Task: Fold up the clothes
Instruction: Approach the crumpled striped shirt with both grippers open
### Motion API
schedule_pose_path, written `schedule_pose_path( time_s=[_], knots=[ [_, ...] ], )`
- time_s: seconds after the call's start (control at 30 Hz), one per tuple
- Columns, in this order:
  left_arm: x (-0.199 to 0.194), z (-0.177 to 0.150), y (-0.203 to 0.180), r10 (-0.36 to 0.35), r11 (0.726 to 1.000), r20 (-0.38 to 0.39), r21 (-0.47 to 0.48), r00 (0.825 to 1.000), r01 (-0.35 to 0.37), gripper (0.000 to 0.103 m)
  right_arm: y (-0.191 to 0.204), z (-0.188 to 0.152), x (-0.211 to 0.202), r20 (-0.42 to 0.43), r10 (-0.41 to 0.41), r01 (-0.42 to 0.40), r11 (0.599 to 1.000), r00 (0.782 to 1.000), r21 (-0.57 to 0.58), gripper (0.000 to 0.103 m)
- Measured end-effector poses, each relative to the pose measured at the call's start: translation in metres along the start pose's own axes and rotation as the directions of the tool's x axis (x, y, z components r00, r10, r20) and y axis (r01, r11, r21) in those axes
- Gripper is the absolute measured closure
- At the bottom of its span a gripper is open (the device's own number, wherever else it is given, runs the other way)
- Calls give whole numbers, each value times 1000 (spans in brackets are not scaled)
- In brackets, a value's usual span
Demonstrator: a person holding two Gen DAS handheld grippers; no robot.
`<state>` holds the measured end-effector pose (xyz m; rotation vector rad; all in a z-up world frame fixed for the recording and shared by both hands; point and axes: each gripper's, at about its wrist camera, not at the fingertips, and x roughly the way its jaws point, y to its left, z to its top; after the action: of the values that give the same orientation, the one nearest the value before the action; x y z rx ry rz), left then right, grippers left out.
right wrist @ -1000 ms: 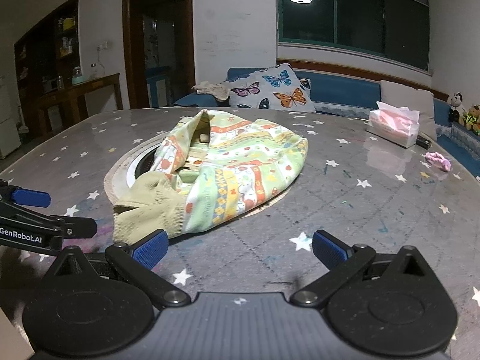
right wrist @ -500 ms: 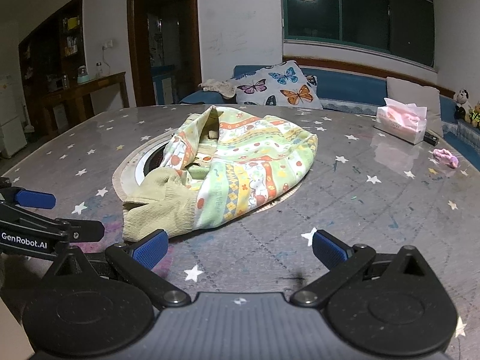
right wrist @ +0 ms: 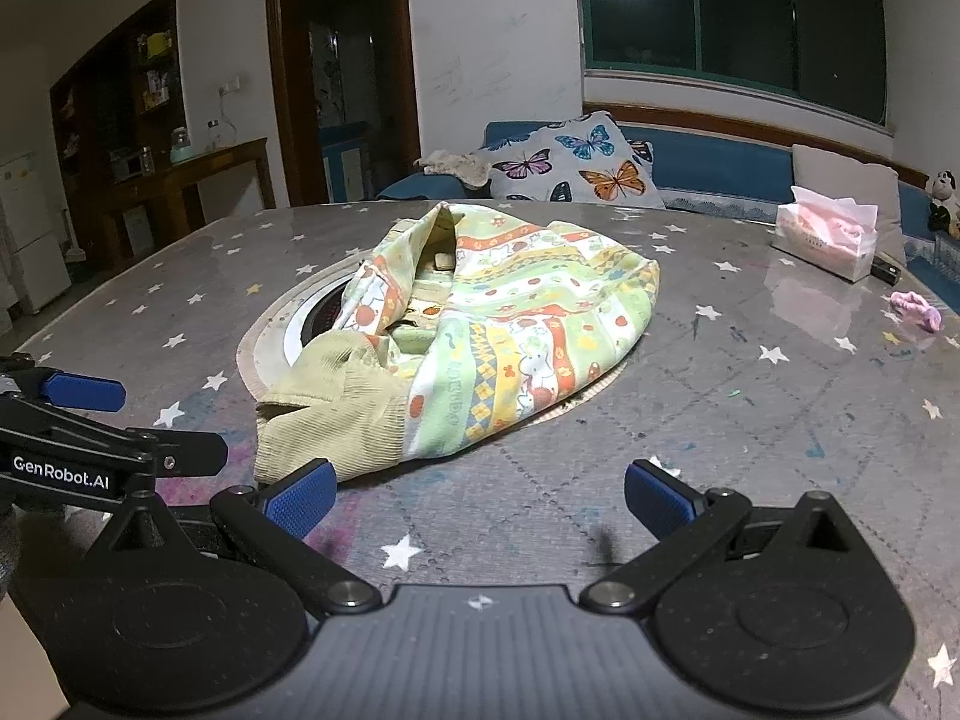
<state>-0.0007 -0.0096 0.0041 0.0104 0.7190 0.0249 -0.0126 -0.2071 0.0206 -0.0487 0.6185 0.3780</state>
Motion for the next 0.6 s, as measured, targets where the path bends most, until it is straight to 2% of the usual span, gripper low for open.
schedule_pose_path(
  time_s=[0.6],
  knots=[
    [11,6,-3,-11,1000,-25,13,1000,11,0,1,1,7,-23,3,-3,1000,1000,8,0]
  ],
)
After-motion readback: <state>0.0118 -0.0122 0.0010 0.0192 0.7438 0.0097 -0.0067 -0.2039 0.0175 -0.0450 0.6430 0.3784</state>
